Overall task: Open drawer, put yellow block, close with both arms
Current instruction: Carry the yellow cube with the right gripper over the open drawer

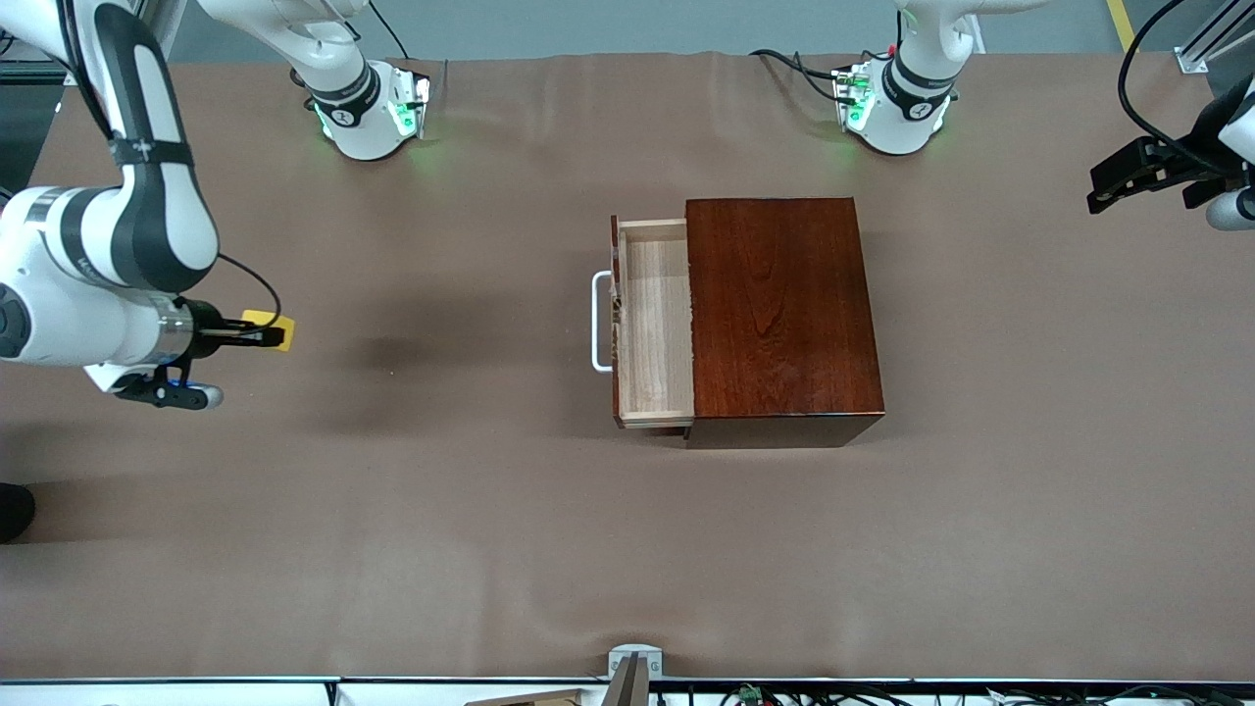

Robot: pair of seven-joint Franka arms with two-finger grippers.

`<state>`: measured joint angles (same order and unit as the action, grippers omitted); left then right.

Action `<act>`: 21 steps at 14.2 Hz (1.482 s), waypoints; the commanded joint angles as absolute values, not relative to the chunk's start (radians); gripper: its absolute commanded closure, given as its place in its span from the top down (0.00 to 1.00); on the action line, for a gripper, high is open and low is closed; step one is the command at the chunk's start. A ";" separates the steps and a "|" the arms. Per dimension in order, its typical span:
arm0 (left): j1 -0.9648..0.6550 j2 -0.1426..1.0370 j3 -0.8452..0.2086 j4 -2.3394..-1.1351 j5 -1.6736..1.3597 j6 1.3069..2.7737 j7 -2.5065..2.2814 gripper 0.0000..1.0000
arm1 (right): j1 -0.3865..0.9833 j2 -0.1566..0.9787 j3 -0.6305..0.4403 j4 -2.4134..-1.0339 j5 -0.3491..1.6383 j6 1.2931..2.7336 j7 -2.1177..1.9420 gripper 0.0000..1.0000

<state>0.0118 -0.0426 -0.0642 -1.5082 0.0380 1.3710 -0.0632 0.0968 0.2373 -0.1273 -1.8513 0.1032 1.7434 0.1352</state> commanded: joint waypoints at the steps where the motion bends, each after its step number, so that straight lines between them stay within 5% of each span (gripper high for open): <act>1: 0.020 -0.077 -0.068 -1.542 0.031 1.382 -0.043 1.00 | 0.135 0.199 -0.133 -1.858 0.121 1.715 0.250 0.00; 8: 0.020 -0.075 -0.069 -1.543 0.032 1.394 -0.043 1.00 | 0.336 0.170 -0.127 -1.856 0.143 1.709 0.731 0.00; 21: 0.018 -0.071 -0.069 -1.549 0.032 1.407 -0.044 1.00 | 0.411 0.196 0.129 -1.803 0.232 1.902 1.512 0.00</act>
<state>0.0118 -0.0439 -0.0644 -1.5221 0.0380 1.3891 -0.0632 0.4052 0.1928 0.1008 -1.8186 0.2174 1.8725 1.4093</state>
